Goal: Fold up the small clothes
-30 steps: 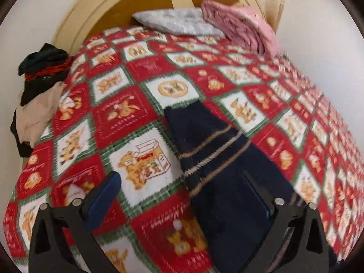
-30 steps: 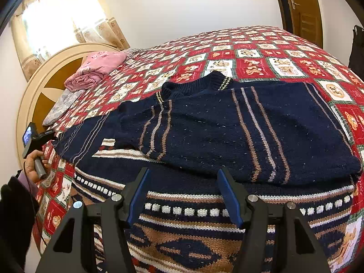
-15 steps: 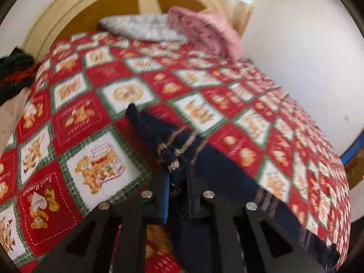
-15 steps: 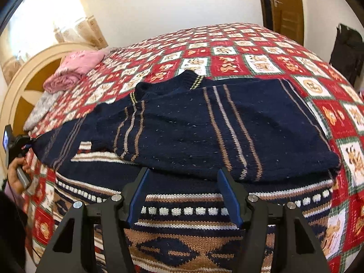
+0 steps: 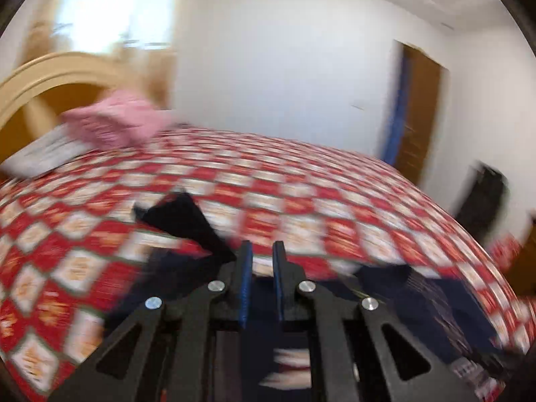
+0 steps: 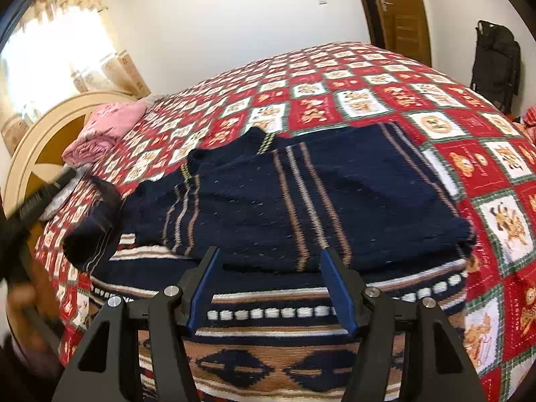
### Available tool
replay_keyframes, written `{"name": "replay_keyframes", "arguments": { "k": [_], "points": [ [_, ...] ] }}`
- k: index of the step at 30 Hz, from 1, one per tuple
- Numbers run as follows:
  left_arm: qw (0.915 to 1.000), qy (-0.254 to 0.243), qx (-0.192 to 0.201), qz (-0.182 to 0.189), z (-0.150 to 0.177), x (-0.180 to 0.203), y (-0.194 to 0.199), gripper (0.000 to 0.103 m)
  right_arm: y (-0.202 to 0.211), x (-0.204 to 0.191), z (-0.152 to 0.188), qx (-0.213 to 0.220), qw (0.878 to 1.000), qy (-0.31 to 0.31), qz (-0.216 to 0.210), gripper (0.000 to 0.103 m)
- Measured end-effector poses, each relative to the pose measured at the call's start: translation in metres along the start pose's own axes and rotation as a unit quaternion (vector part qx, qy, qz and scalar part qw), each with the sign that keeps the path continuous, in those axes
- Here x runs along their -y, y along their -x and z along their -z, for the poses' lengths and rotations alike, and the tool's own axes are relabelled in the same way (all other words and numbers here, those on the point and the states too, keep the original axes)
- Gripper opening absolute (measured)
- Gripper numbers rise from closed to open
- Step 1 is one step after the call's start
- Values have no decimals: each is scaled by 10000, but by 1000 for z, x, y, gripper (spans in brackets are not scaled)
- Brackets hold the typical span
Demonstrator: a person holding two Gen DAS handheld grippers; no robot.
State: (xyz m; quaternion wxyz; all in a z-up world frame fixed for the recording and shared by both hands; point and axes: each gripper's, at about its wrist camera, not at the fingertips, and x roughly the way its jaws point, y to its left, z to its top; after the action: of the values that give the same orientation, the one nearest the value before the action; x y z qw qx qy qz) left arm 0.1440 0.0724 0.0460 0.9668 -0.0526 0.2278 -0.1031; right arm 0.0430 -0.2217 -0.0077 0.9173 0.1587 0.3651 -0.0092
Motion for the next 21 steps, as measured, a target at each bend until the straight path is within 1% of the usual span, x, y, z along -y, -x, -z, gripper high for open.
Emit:
{"name": "replay_keyframes", "arguments": {
  "k": [1, 2, 3, 5, 6, 7, 8, 9, 10, 11, 12, 13, 15, 16, 17, 19, 20, 21],
  "points": [
    [9993, -169, -160, 299, 10, 25, -3, 12, 2, 2, 0, 35, 10000, -13, -17, 62],
    [9979, -303, -299, 497, 18, 44, -6, 12, 3, 6, -1, 75, 9999, -61, -76, 62],
    [9950, -514, -487, 701, 34, 69, -11, 13, 3, 8, -1, 76, 9998, -99, -133, 64],
    [9900, -821, -776, 844, 58, 97, -19, 17, 0, 12, -2, -25, 9990, -150, -410, 66],
    [9865, -945, -984, 908, 71, 107, -23, 21, -2, 13, -2, -90, 9985, -185, -502, 67],
    [9831, -981, -1196, 980, 81, 111, -26, 29, -4, 12, -3, -130, 9981, -208, -564, 67],
    [9807, -959, -1363, 1023, 89, 111, -26, 35, -7, 10, -5, -202, 9966, -256, -756, 67],
    [9800, -918, -1434, 1031, 92, 109, -23, 50, -9, 7, -8, -249, 9954, -281, -883, 67],
    [9805, -857, -1439, 1028, 94, 103, -16, 64, -14, -1, -13, -334, 9926, -303, -1125, 67],
    [9823, -802, -1359, 1011, 93, 96, -9, 69, -16, -7, -15, -395, 9902, -309, -1303, 71],
    [9863, -697, -1187, 909, 89, 81, 3, 75, -22, -18, -21, -503, 9851, -329, -1612, 77],
    [9894, -605, -1070, 777, 86, 69, 11, 82, -27, -28, -26, -551, 9824, -325, -1753, 78],
    [9951, -327, -854, 364, 75, 37, 26, 91, -46, -67, -39, -724, 9753, -16, -2088, 79],
    [9966, -207, -766, 202, 73, 23, 33, 91, -54, -79, -42, -824, 9717, 91, -2214, 79],
    [9977, -80, -667, 11, 70, 9, 42, 91, -70, -103, -47, -1017, 9672, 212, -2320, 79],
    [9977, 100, -569, -353, 68, -15, 51, 92, -90, -131, -53, -1174, 9679, 462, -2173, 79],
    [9967, 224, -552, -551, 67, -29, 56, 92, -106, -152, -59, -1181, 9705, 776, -1952, 79],
    [9958, 348, -531, -654, 70, -39, 60, 92, -115, -164, -63, -1149, 9726, 973, -1772, 79]
  ]
}}
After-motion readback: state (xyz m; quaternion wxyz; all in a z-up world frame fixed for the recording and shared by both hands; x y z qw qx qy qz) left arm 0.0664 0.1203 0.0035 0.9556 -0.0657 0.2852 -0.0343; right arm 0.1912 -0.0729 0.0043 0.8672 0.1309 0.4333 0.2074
